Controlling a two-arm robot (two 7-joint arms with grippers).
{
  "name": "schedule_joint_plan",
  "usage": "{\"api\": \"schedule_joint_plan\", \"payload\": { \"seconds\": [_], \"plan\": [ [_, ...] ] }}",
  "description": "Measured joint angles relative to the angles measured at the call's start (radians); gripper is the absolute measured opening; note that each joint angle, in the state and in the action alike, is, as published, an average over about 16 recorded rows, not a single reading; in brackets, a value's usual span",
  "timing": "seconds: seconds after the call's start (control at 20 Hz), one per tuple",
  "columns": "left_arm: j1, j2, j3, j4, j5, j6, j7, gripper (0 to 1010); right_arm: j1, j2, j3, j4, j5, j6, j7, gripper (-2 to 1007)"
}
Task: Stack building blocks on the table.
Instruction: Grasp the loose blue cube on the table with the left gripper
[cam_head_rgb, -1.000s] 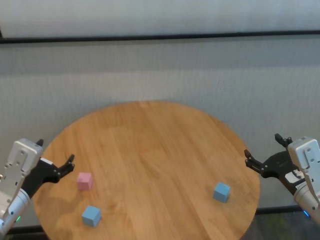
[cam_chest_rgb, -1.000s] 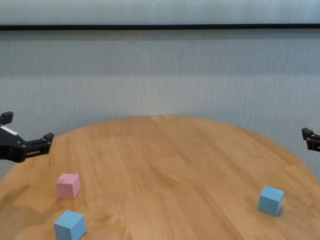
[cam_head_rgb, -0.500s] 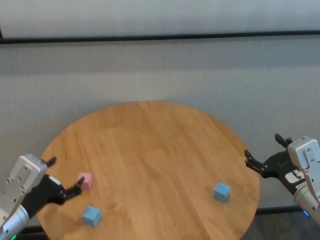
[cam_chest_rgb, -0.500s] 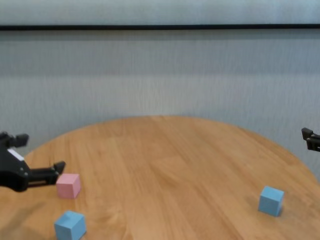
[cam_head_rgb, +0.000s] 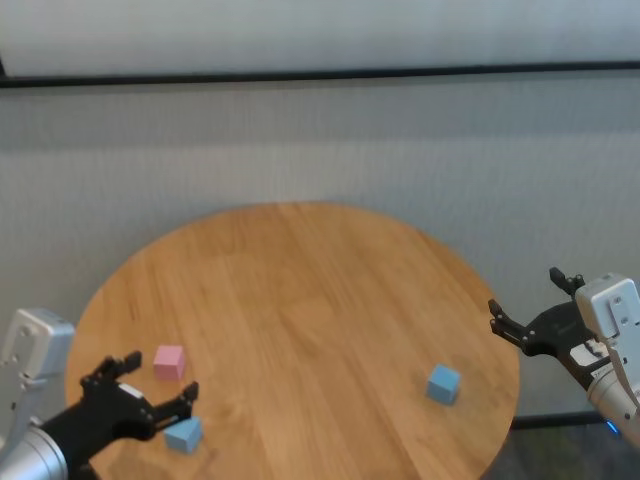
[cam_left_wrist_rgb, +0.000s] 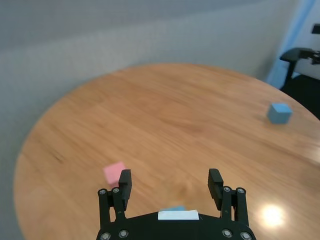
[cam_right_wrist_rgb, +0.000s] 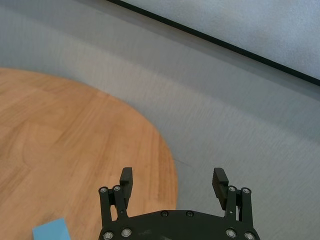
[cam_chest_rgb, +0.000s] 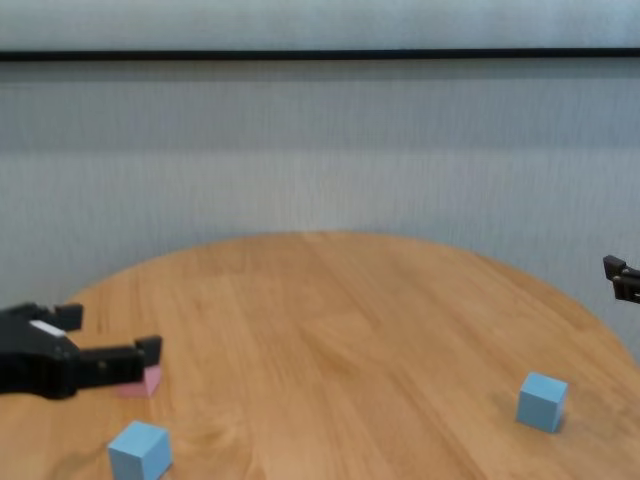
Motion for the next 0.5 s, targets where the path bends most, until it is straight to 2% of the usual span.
{"api": "schedule_joint_plan", "payload": {
  "seconds": [0.2,0.5],
  "plan": [
    [0.019,0.004,-0.003,-0.037,-0.028,0.078,-0.011,1003,0.000,0.000,0.000,0.000,0.000,0.000,0.000,1005],
    [0.019,0.001,0.009,-0.052,-0.016,0.178,-0.014,1003,0.000,0.000,0.000,0.000,0.000,0.000,0.000,1004]
  ]
}}
